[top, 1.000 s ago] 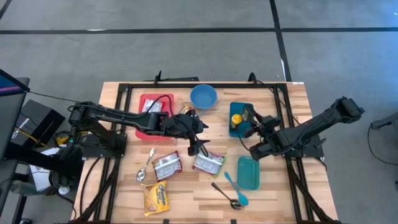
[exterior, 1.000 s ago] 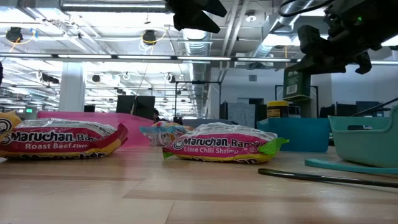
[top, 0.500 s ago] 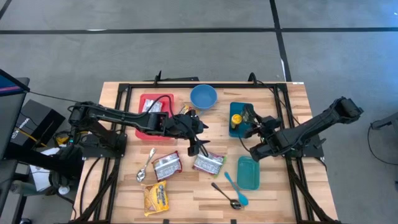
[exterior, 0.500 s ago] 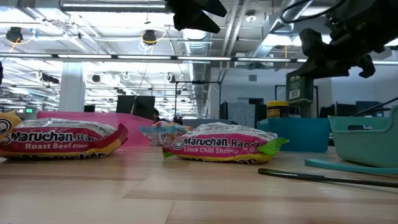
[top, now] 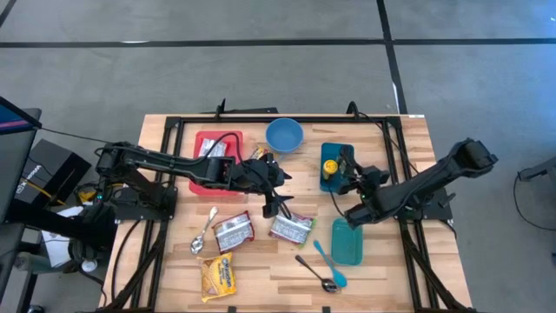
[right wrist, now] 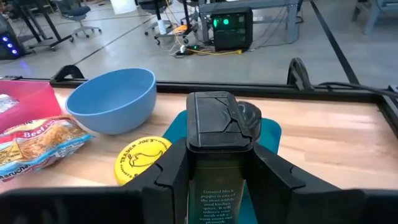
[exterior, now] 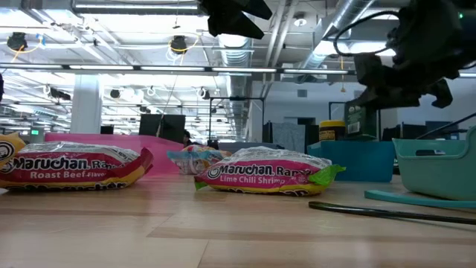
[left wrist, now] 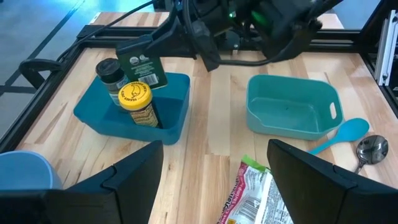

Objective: Pick & Place Food Item
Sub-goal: Put the black seasoning can into the blue bin

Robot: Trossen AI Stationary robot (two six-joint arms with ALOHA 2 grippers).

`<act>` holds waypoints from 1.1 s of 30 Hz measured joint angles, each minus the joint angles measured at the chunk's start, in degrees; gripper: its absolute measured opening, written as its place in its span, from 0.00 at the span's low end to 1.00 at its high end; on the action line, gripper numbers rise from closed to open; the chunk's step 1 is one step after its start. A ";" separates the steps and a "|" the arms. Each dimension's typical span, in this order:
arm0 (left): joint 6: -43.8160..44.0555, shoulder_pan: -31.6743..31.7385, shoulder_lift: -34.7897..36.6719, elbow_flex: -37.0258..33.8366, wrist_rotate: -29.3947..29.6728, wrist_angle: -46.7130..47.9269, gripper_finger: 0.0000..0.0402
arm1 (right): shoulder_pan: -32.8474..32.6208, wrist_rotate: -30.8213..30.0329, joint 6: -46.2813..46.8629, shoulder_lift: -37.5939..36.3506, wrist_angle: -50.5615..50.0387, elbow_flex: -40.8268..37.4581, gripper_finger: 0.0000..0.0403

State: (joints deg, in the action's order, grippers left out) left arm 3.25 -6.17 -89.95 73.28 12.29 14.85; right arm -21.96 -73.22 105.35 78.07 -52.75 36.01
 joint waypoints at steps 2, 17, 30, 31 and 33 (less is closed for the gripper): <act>0.01 0.00 0.00 0.00 0.02 -0.08 0.70 | 0.00 0.14 2.02 1.14 -0.20 0.00 0.29; 0.01 0.00 0.00 0.00 0.20 -0.33 0.70 | -0.09 2.40 7.20 9.34 -0.36 1.51 0.29; -0.01 0.04 0.00 -2.91 0.09 -4.31 0.70 | -1.42 4.48 17.47 16.86 -8.26 3.82 0.29; 0.01 0.17 0.00 -3.95 -0.06 -5.53 0.70 | -1.74 4.40 18.54 16.80 -9.18 3.82 0.29; -0.01 0.39 -0.04 -5.74 -0.07 -8.13 0.70 | -2.05 4.42 19.43 16.80 -9.15 3.82 0.29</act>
State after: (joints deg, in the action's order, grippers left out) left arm 3.25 -5.79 -90.00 67.54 12.22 6.71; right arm -24.01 -68.79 124.79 94.87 -61.90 39.83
